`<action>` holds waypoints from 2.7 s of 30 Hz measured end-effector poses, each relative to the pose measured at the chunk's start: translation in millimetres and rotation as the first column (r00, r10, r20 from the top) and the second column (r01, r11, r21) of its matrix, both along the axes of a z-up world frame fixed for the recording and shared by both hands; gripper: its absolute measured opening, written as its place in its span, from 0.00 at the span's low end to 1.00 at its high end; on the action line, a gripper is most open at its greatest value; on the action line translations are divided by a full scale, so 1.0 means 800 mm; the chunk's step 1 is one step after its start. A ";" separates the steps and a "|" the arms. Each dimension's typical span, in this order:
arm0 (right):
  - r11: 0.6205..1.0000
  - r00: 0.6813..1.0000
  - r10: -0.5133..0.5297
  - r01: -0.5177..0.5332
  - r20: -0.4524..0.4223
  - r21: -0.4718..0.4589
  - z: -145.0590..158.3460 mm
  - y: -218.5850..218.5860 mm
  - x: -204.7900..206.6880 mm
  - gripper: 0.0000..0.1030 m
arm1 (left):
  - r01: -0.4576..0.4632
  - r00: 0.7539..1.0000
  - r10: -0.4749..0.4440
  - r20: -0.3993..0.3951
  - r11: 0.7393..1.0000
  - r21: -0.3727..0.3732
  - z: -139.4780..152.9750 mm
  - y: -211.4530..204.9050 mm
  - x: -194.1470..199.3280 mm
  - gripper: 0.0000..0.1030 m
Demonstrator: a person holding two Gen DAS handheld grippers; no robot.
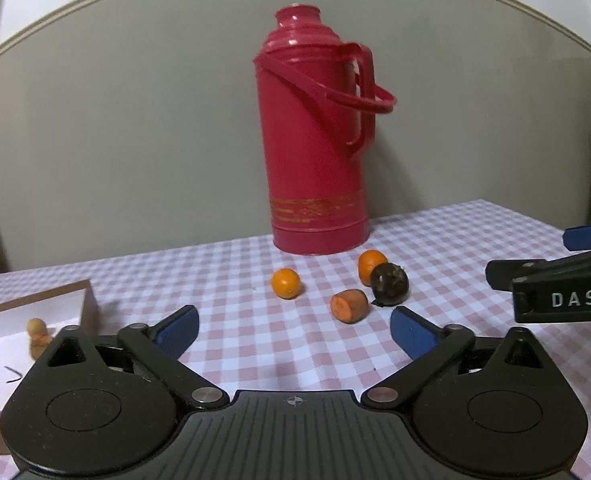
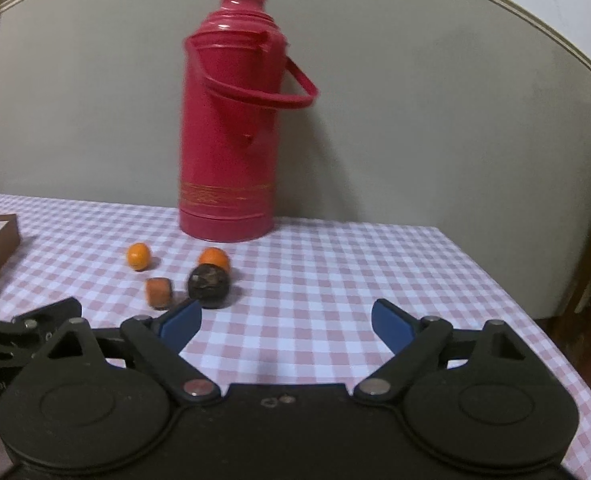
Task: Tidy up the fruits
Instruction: 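Move both open tools back toward the remaining fruits beside the thermos, then grasp the brown cylinder piece with the left tool while the right tool grasps the dark round fruit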
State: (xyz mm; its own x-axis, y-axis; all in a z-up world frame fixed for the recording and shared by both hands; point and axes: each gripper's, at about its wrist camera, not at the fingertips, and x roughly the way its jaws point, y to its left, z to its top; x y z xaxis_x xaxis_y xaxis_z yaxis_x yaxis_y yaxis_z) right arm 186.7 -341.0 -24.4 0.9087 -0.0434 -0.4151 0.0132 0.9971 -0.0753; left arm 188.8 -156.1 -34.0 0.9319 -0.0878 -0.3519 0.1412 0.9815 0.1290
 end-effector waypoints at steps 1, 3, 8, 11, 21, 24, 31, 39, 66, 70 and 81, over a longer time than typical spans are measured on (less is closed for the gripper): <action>1.000 1.000 -0.004 0.004 -0.006 0.009 -0.001 -0.004 0.004 0.83 | 0.003 1.000 -0.003 -0.007 1.000 -0.001 -0.001 -0.004 0.006 0.93; 1.000 1.000 -0.009 0.010 -0.015 0.011 -0.004 -0.007 0.012 0.83 | -0.002 1.000 0.002 -0.021 1.000 -0.010 -0.003 -0.009 0.018 0.92; 1.000 0.999 -0.007 0.007 -0.048 0.012 -0.014 -0.007 0.038 0.80 | -0.015 0.998 0.014 -0.055 1.000 -0.008 -0.012 -0.021 0.048 0.91; 1.000 0.997 -0.003 0.005 -0.076 0.025 -0.020 -0.008 0.058 0.77 | -0.017 0.996 0.016 -0.083 1.000 -0.007 -0.017 -0.025 0.066 0.89; 0.999 0.993 0.007 -0.003 -0.120 0.032 -0.036 -0.016 0.084 0.77 | 0.005 0.986 -0.009 -0.167 1.000 -0.023 -0.027 -0.039 0.105 0.78; 0.999 0.991 0.022 -0.016 -0.130 0.046 -0.038 -0.015 0.091 0.77 | -0.011 0.984 0.010 -0.180 1.000 -0.002 -0.029 -0.041 0.117 0.77; 0.995 0.984 0.083 -0.072 -0.156 0.071 -0.041 0.002 0.114 0.76 | -0.040 0.989 0.044 -0.139 0.999 0.031 -0.027 -0.029 0.134 0.77; 0.987 0.977 0.136 -0.120 -0.165 0.104 -0.046 0.016 0.131 0.75 | -0.082 0.985 0.082 -0.151 0.997 0.003 -0.021 -0.006 0.139 0.77; 0.985 0.957 0.170 -0.165 -0.236 0.039 -0.043 -0.007 0.114 0.75 | 0.036 0.965 -0.051 -0.258 0.997 -0.062 -0.030 -0.030 0.118 0.66; 0.991 0.963 0.136 -0.132 -0.233 0.035 -0.039 -0.015 0.110 0.74 | 0.049 0.969 -0.058 -0.238 0.998 -0.044 -0.033 -0.046 0.129 0.66; 0.981 0.956 0.192 -0.179 -0.222 0.076 -0.048 0.010 0.124 0.75 | -0.032 0.964 0.020 -0.264 0.999 -0.041 -0.037 -0.017 0.167 0.66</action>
State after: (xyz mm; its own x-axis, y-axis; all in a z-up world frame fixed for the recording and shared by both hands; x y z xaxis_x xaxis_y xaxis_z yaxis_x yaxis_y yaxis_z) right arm 285.5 -332.9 -62.8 0.7803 0.1452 -0.6084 -0.1832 0.9831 -0.0003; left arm 322.2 -169.7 -63.9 0.8087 -0.0859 -0.5818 0.1386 0.9893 0.0466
